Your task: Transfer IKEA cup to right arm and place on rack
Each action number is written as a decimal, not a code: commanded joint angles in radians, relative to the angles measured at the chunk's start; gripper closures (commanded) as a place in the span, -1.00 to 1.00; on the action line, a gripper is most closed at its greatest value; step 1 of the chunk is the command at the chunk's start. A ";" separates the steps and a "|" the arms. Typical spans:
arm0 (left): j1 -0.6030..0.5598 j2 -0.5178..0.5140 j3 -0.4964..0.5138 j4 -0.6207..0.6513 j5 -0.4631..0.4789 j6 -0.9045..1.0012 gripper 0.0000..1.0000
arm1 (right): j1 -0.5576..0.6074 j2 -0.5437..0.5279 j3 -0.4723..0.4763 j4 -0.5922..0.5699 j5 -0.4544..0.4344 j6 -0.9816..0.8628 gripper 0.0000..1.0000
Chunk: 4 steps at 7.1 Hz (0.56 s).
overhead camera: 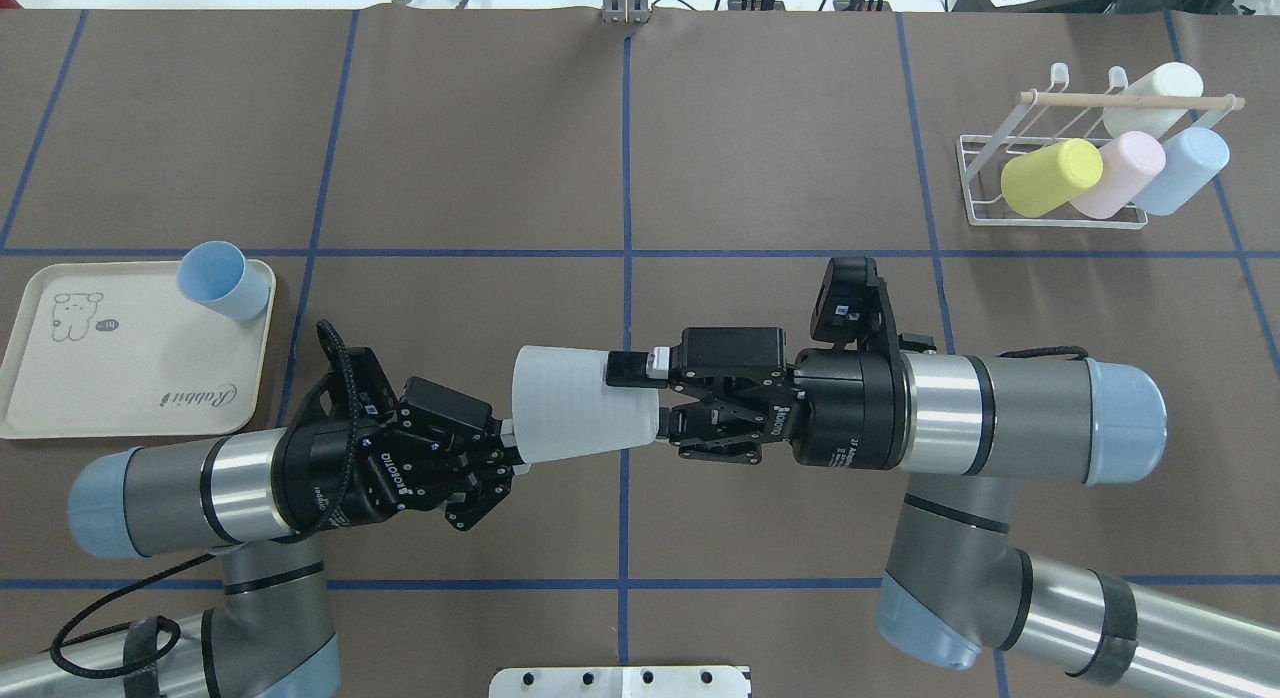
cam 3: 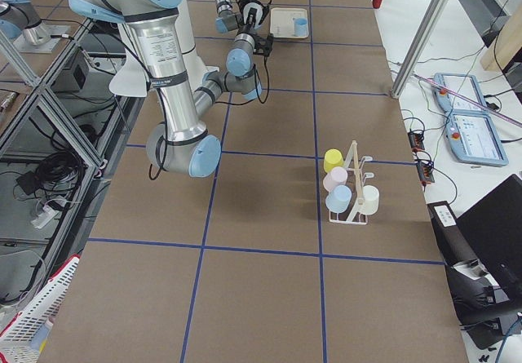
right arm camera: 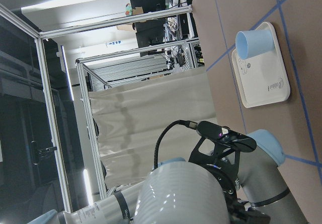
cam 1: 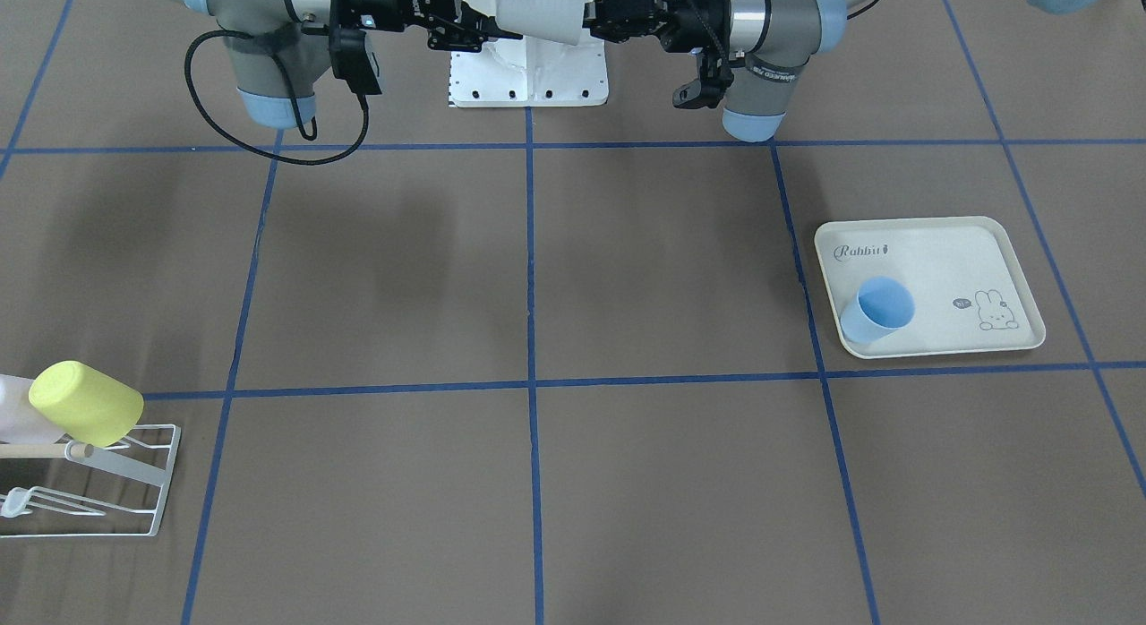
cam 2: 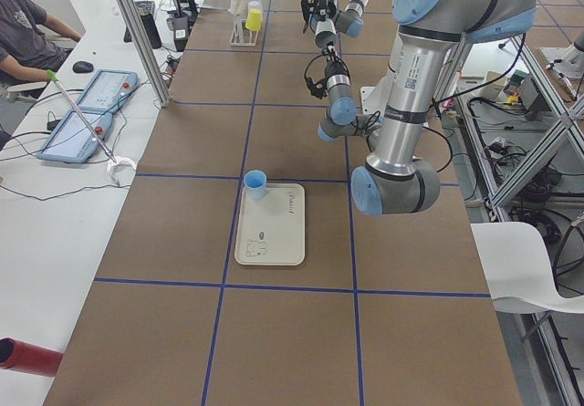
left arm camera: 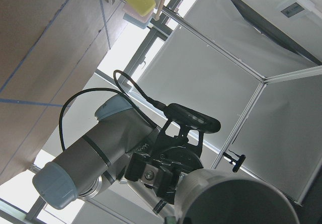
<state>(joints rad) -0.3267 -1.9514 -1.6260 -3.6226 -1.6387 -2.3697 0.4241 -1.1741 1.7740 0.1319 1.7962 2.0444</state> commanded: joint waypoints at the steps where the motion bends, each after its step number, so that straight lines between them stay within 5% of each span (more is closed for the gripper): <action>1: 0.000 -0.001 -0.002 -0.002 0.000 0.003 -0.99 | 0.001 -0.002 -0.001 0.000 0.000 -0.001 0.51; 4: -0.002 0.002 0.000 -0.002 0.000 0.003 -1.00 | 0.001 -0.002 -0.001 0.003 0.000 -0.001 0.55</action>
<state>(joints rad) -0.3281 -1.9504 -1.6272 -3.6247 -1.6383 -2.3670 0.4247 -1.1764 1.7726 0.1327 1.7963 2.0433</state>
